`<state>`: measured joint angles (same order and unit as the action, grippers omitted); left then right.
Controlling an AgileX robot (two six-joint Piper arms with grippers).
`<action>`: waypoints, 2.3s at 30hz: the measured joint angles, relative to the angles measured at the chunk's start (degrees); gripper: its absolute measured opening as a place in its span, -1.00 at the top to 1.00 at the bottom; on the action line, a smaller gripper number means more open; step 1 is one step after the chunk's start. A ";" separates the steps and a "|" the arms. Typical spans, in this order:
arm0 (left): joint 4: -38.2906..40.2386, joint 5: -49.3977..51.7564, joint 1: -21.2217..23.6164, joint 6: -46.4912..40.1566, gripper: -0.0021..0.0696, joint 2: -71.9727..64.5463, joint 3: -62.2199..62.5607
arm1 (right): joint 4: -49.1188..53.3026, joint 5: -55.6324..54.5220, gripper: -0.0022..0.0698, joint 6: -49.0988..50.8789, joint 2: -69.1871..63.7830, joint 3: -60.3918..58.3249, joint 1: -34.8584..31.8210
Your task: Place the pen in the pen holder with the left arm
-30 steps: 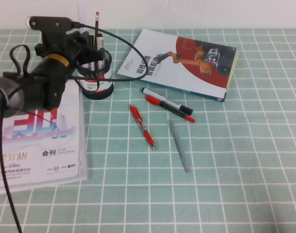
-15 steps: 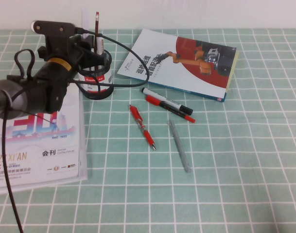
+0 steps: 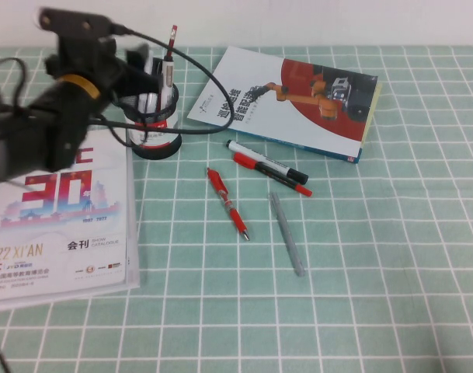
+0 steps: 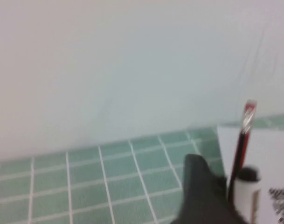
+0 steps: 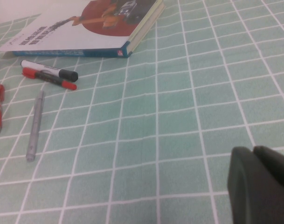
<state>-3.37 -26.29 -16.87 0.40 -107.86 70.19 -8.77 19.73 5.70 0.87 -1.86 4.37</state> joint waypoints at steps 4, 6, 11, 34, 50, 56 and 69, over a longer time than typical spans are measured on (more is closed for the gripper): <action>-0.24 0.12 0.00 0.05 0.60 10.69 -6.77 | 0.00 0.00 1.00 0.00 0.00 0.00 0.00; -0.40 0.65 0.00 0.05 0.80 17.63 -11.69 | 0.00 0.00 1.00 0.00 0.00 0.00 0.00; -0.40 5.20 0.00 0.05 0.92 31.87 -21.84 | 0.00 0.00 1.00 0.00 0.00 0.00 0.00; -0.39 35.56 0.00 1.08 0.94 86.88 -54.51 | 0.00 0.00 1.00 0.00 0.00 0.00 0.00; 5.16 29.31 10.60 1.18 0.94 108.23 -71.62 | 0.00 0.00 1.00 0.00 0.00 0.00 0.00; 5.00 40.56 10.74 1.49 0.94 108.35 -71.72 | 0.00 0.00 1.00 0.00 0.00 0.00 0.00; 3.92 47.67 10.74 1.49 0.94 108.35 -71.54 | 0.00 0.00 1.00 0.00 0.00 0.00 0.00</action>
<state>0.55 21.38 -6.13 1.88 0.49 -1.35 -8.77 19.73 5.70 0.87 -1.86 4.37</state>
